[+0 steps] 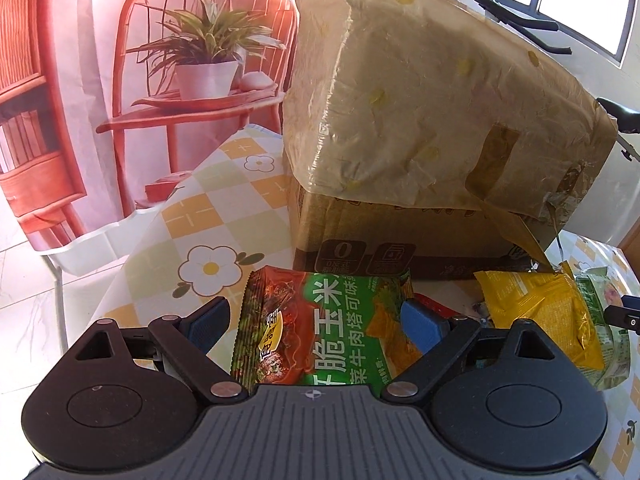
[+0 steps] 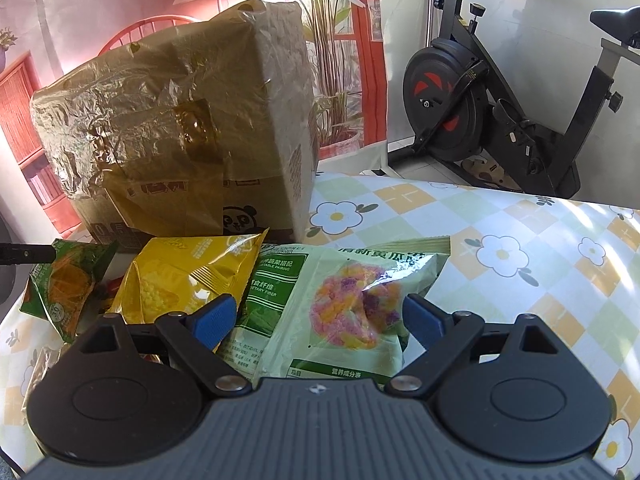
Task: Organize snacks
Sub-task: 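Grasp the green-red corn bag with the left tool while the right tool grasps the green candy bag, then lift both held bags over the box and release them inside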
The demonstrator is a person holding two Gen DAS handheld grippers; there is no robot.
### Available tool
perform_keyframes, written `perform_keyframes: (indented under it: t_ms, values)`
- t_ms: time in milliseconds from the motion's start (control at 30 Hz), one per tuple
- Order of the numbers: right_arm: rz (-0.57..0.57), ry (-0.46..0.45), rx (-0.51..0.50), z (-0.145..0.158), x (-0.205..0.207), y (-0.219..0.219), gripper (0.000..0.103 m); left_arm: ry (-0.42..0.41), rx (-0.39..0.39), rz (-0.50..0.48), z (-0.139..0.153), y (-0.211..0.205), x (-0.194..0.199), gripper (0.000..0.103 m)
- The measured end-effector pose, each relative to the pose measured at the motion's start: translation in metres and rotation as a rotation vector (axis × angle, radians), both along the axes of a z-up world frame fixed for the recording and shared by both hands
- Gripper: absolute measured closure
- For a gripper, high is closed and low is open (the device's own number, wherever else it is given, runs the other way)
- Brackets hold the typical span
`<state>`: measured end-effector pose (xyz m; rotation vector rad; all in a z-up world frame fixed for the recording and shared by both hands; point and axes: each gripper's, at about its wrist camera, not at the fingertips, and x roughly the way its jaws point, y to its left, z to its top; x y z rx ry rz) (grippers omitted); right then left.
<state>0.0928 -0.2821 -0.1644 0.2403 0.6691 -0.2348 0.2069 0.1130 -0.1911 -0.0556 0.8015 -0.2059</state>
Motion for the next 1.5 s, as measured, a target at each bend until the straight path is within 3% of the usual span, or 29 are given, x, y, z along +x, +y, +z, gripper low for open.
perform_keyframes:
  t_ms: [267,633,867,1000,1100,1500]
  values:
    - [-0.013,0.023,0.043,-0.011,0.003,-0.011,0.010,0.036,-0.012,-0.008,-0.022,-0.002,0.008,0.008]
    - [-0.032,0.056,0.174,-0.030,0.022,-0.025,0.000,0.029,-0.004,-0.022,-0.026,-0.008,0.009,0.006]
    - [-0.063,0.065,0.211,-0.040,0.029,-0.028,0.002,0.048,-0.014,-0.031,-0.029,-0.009,0.008,0.005]
    - [-0.045,0.023,0.179,-0.034,0.017,-0.021,0.022,0.025,-0.004,-0.043,-0.023,-0.011,0.001,0.016]
    - [-0.044,0.020,0.117,-0.026,0.009,-0.013,0.028,0.006,0.002,-0.040,-0.014,-0.011,-0.007,0.026]
    - [-0.093,-0.045,-0.023,0.009,-0.036,-0.007,0.030,-0.109,0.055,-0.043,0.019,-0.017,-0.047,0.033]
